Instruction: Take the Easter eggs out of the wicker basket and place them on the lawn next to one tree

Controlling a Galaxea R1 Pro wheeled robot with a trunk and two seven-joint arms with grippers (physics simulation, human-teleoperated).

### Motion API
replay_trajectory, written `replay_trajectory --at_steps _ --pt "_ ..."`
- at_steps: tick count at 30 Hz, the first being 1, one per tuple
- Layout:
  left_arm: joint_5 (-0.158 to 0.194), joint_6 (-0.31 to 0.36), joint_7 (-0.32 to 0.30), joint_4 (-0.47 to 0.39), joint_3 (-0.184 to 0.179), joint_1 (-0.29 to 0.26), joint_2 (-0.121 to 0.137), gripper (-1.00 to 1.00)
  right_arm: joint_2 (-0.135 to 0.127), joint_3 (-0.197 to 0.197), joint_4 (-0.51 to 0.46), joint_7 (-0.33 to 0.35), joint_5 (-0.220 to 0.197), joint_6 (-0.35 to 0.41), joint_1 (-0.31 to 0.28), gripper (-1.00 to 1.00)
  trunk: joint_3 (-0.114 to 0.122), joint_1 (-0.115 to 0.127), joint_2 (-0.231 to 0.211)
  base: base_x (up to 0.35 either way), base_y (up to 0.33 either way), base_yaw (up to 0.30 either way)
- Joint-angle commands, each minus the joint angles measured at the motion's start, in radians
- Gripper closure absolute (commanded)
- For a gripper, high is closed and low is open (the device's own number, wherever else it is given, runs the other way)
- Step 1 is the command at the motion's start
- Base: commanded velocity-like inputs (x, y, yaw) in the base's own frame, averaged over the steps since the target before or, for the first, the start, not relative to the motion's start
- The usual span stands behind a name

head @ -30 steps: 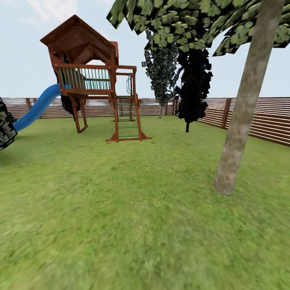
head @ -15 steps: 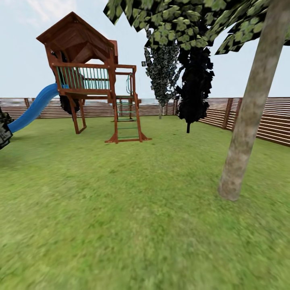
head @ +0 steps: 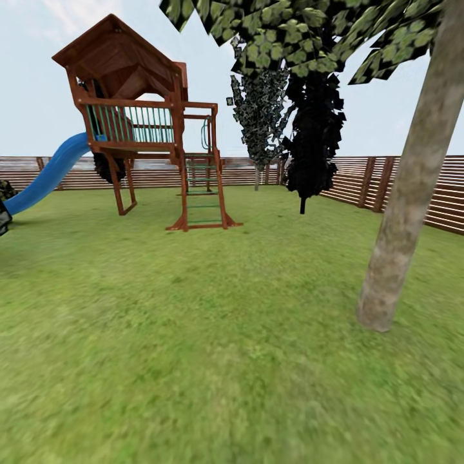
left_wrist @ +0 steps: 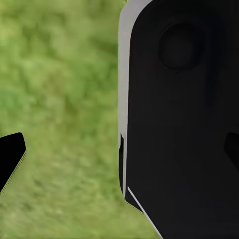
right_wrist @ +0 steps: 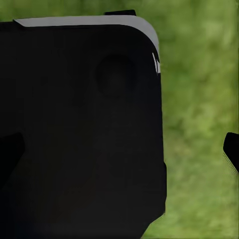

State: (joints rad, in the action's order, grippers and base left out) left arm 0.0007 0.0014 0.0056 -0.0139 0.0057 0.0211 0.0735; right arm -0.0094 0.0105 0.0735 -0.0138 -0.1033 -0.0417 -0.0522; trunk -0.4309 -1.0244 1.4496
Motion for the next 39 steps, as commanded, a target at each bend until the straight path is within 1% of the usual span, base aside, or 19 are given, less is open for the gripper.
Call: replay_trajectory --at_steps 1,12,16,32,39 --pt "0.0 0.0 0.001 -0.001 0.0 0.0 0.0 -1.0 0.0 0.002 0.003 0.0 -0.01 -0.004 -0.001 -1.0 -0.001 -0.001 0.0 0.328 0.0 0.0" --pt "0.0 0.0 0.001 -0.001 0.0 0.0 0.0 -1.0 0.0 0.002 0.003 0.001 -0.01 -0.003 -0.001 -1.0 -0.001 -0.001 0.0 0.328 0.0 0.0" --pt "0.0 0.0 0.001 -0.001 0.0 0.0 -0.001 -1.0 0.0 0.007 0.003 0.003 -0.006 0.001 -0.001 -1.0 -0.001 -0.001 0.0 0.328 0.0 0.0" --pt "0.001 0.0 0.001 -0.002 0.0 0.0 0.0 -1.0 0.003 0.005 0.003 0.0 -0.009 0.0 -0.001 -1.0 -0.001 -0.001 0.0 0.328 0.0 0.0" --pt "0.001 0.0 0.001 -0.003 0.0 0.0 0.001 -1.0 -0.002 0.005 0.003 0.0 -0.01 0.002 -0.001 -1.0 -0.001 -0.001 0.0 0.328 0.0 0.0"
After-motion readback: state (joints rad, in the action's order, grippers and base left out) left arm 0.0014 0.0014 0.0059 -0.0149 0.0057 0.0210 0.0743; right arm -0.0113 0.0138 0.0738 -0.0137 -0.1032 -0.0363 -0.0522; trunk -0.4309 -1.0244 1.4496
